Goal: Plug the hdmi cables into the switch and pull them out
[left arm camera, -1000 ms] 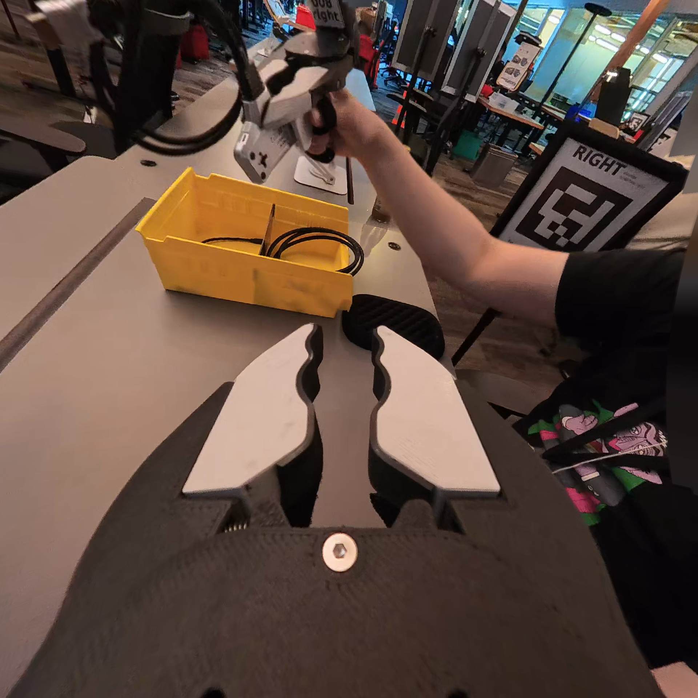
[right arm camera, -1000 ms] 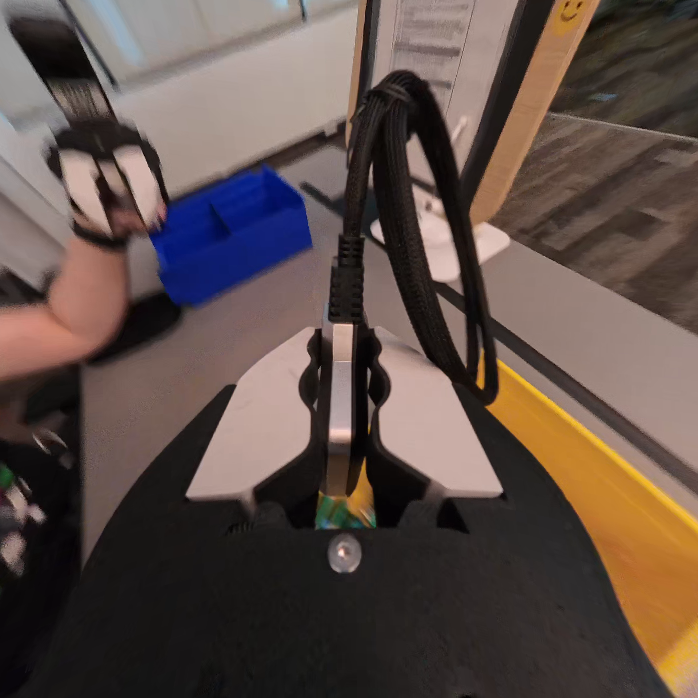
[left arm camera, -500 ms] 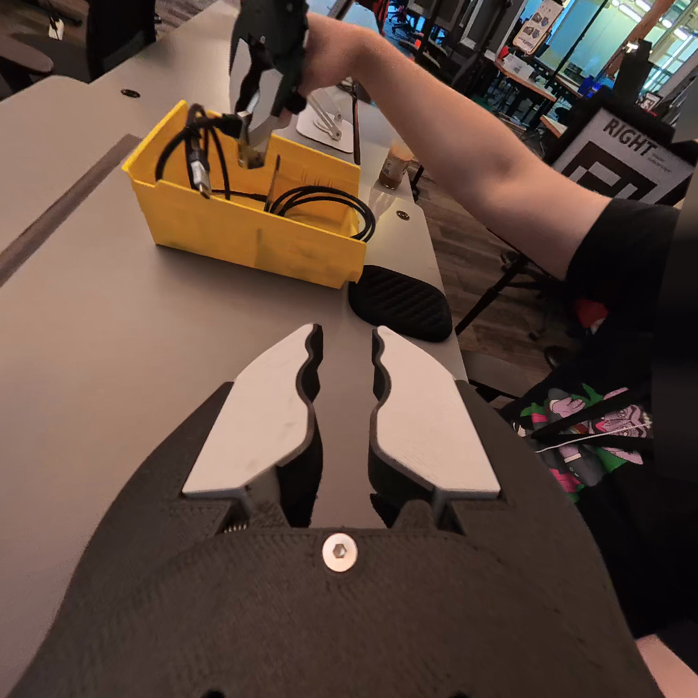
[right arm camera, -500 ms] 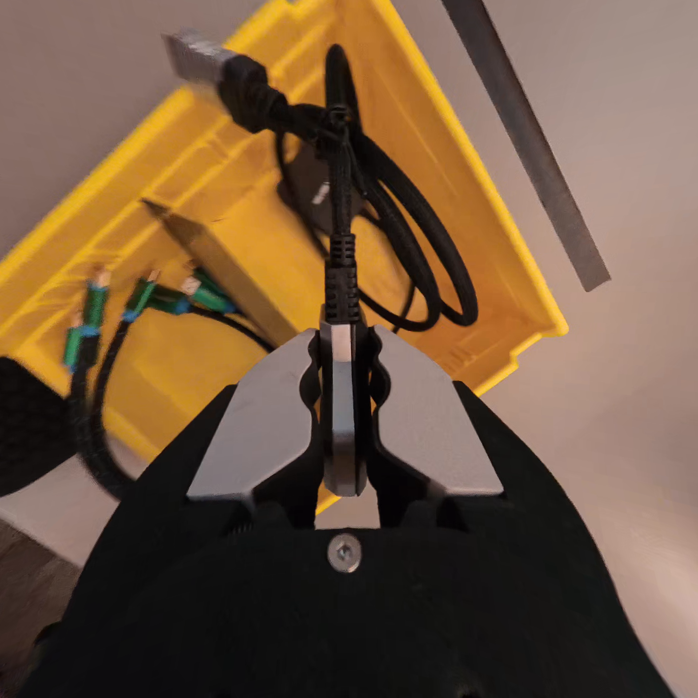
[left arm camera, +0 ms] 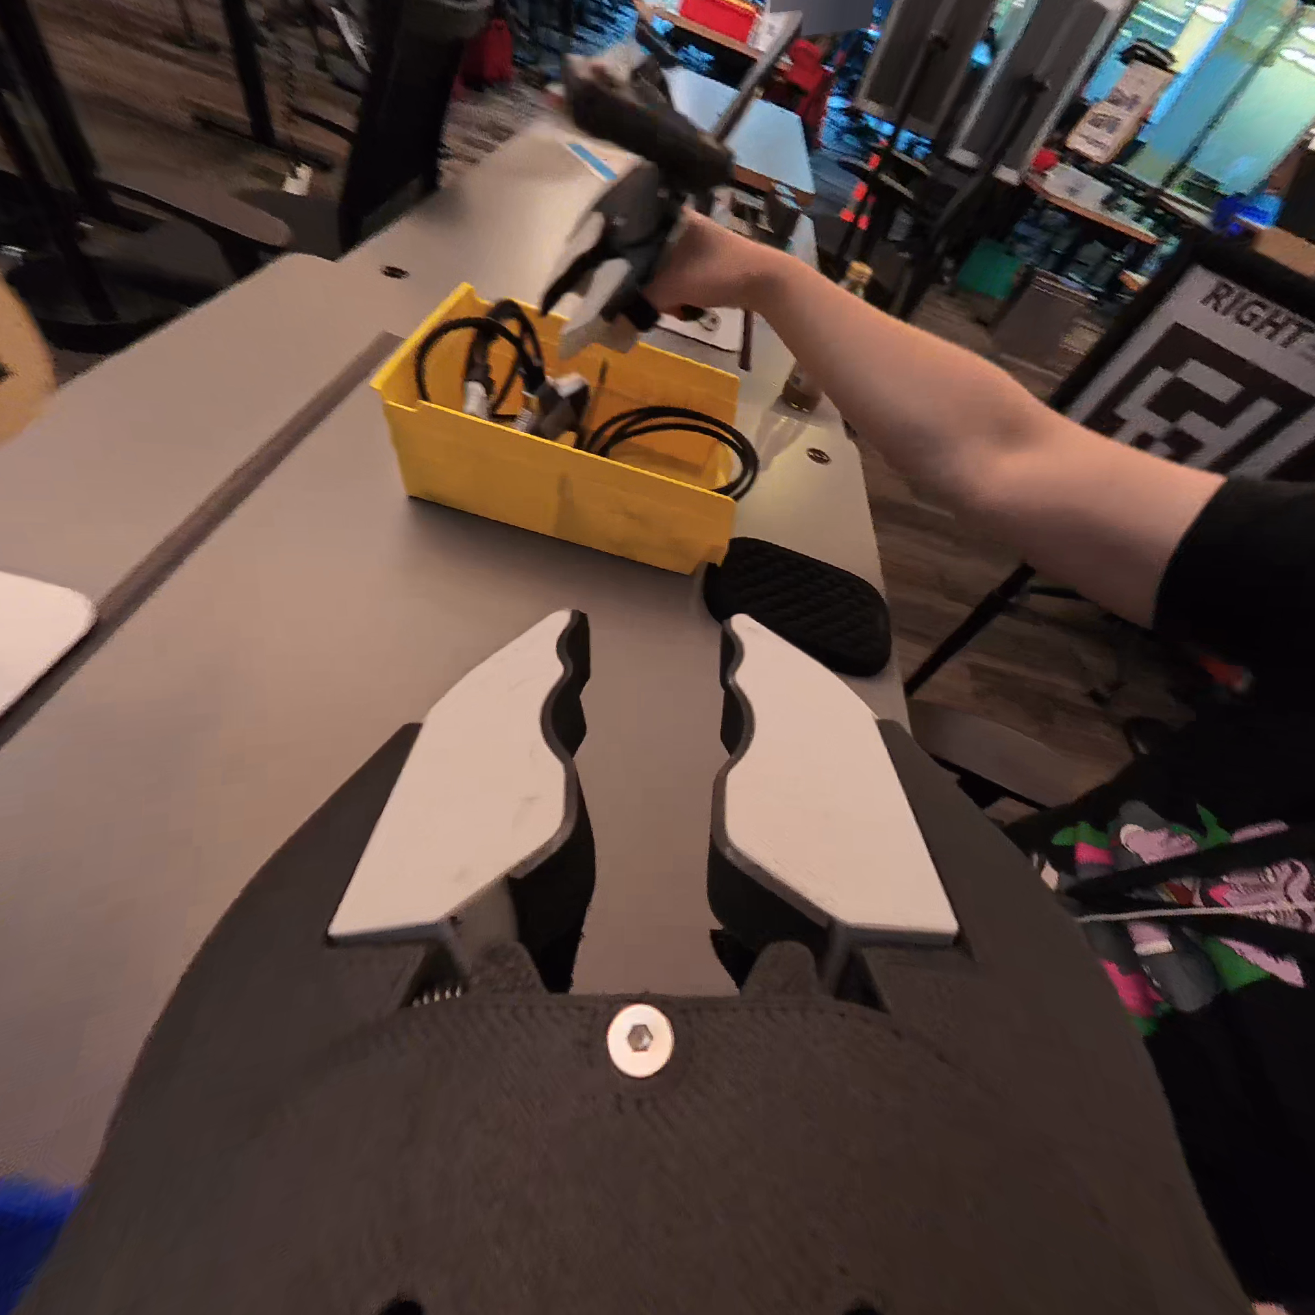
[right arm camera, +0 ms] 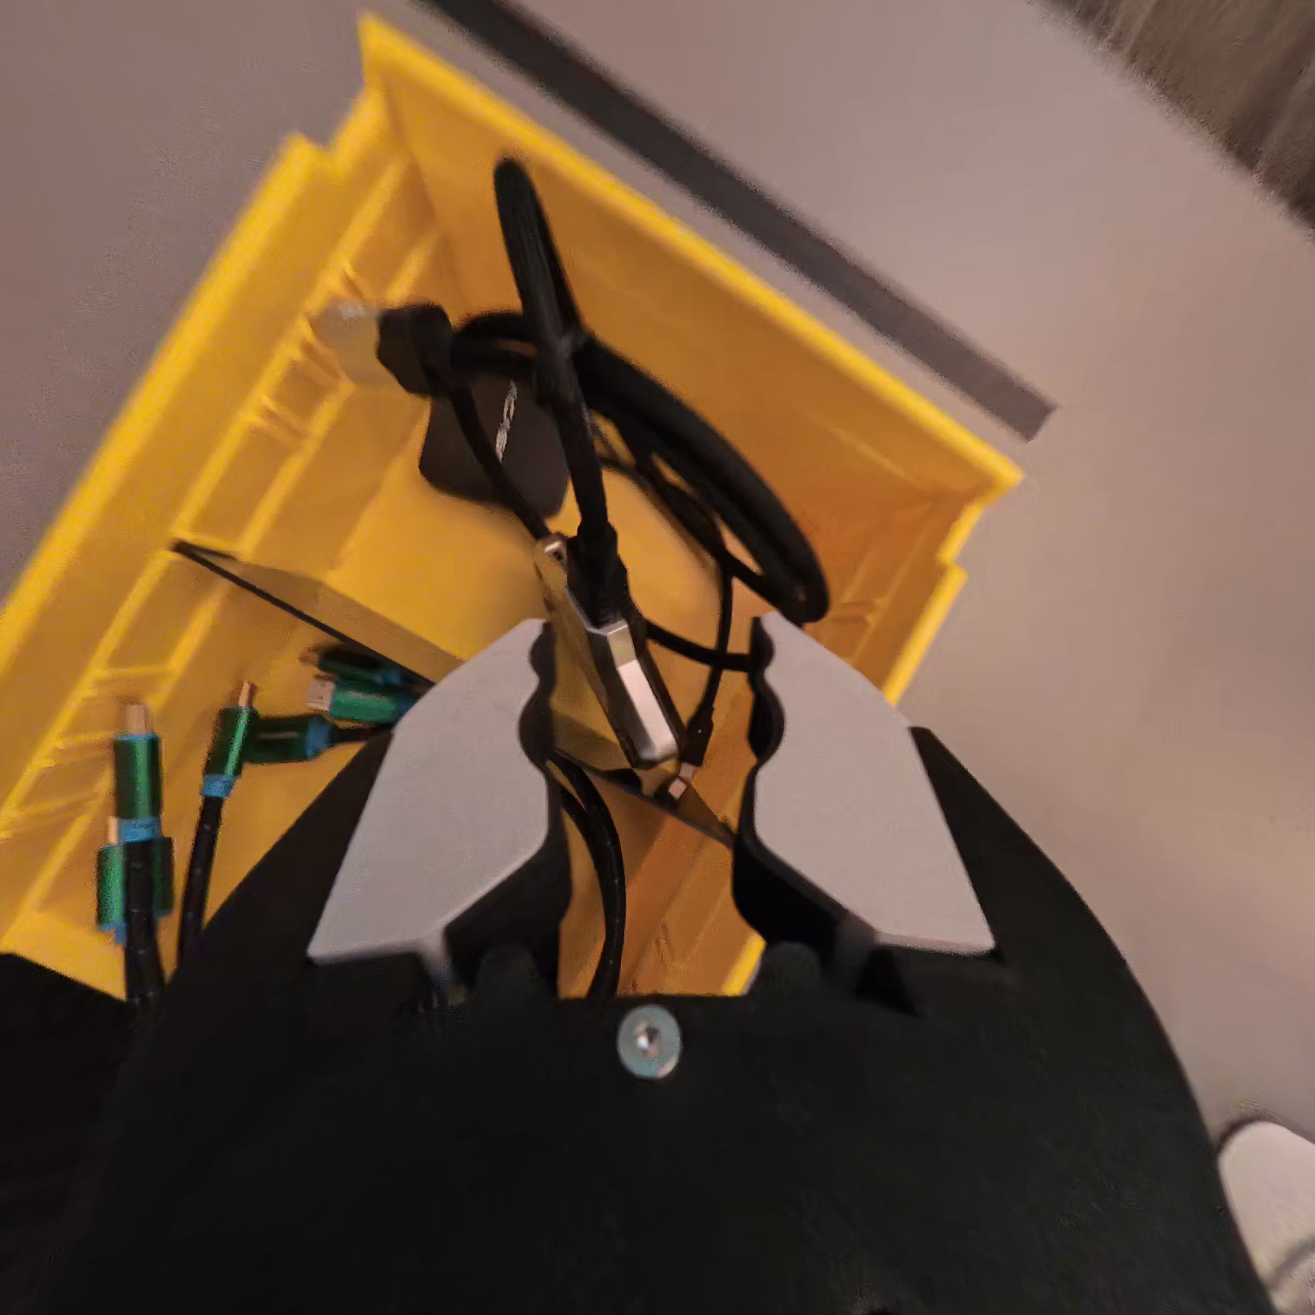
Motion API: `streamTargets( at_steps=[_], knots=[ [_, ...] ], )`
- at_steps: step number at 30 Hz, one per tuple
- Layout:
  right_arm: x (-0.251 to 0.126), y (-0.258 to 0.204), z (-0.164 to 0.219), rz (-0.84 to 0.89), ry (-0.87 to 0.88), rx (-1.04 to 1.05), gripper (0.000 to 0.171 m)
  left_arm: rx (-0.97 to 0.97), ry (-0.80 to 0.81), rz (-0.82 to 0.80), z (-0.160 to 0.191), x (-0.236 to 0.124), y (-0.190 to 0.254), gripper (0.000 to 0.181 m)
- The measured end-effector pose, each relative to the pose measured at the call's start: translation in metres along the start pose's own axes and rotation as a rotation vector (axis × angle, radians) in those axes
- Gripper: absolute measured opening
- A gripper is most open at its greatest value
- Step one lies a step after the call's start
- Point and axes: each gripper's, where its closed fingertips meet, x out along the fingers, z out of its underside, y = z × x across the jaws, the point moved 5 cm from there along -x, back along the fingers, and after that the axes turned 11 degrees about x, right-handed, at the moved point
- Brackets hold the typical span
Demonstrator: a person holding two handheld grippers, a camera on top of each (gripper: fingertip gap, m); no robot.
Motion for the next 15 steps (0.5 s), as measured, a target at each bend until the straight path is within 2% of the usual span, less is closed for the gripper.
streamTargets(
  at_steps=[1, 3, 5, 7, 10, 11, 13, 15],
  knots=[
    [-0.014, 0.002, -0.001, 0.019, 0.091, 0.029, 0.063, 0.001, 0.007, -0.051, -0.003, -0.012, 0.001, 0.036],
    [-0.043, 0.008, 0.002, 0.061, 0.27, 0.138, 0.063, 0.0, 0.023, -0.225, -0.007, -0.044, -0.003, 0.042],
    [-0.06, 0.02, 0.021, 0.149, 0.319, 0.341, 0.063, -0.026, 0.032, -0.461, -0.003, -0.085, -0.011, 0.053],
    [-0.058, 0.026, 0.057, 0.189, 0.19, 0.5, 0.061, -0.133, 0.006, -0.747, 0.015, -0.135, -0.023, 0.073],
    [-0.041, 0.028, 0.107, 0.197, -0.019, 0.598, 0.061, -0.407, -0.239, -1.194, 0.079, -0.221, -0.036, 0.096],
    [-0.035, 0.027, 0.12, 0.18, -0.084, 0.612, 0.058, -0.483, -0.296, -1.26, 0.1, -0.243, -0.037, 0.095],
    [-0.021, 0.021, 0.133, 0.103, -0.204, 0.626, 0.054, -0.643, -0.293, -1.224, 0.136, -0.265, -0.04, 0.089],
    [-0.011, 0.012, 0.136, 0.016, -0.329, 0.667, 0.029, -0.766, -0.279, -1.161, 0.164, -0.273, -0.046, 0.085]
  ],
)
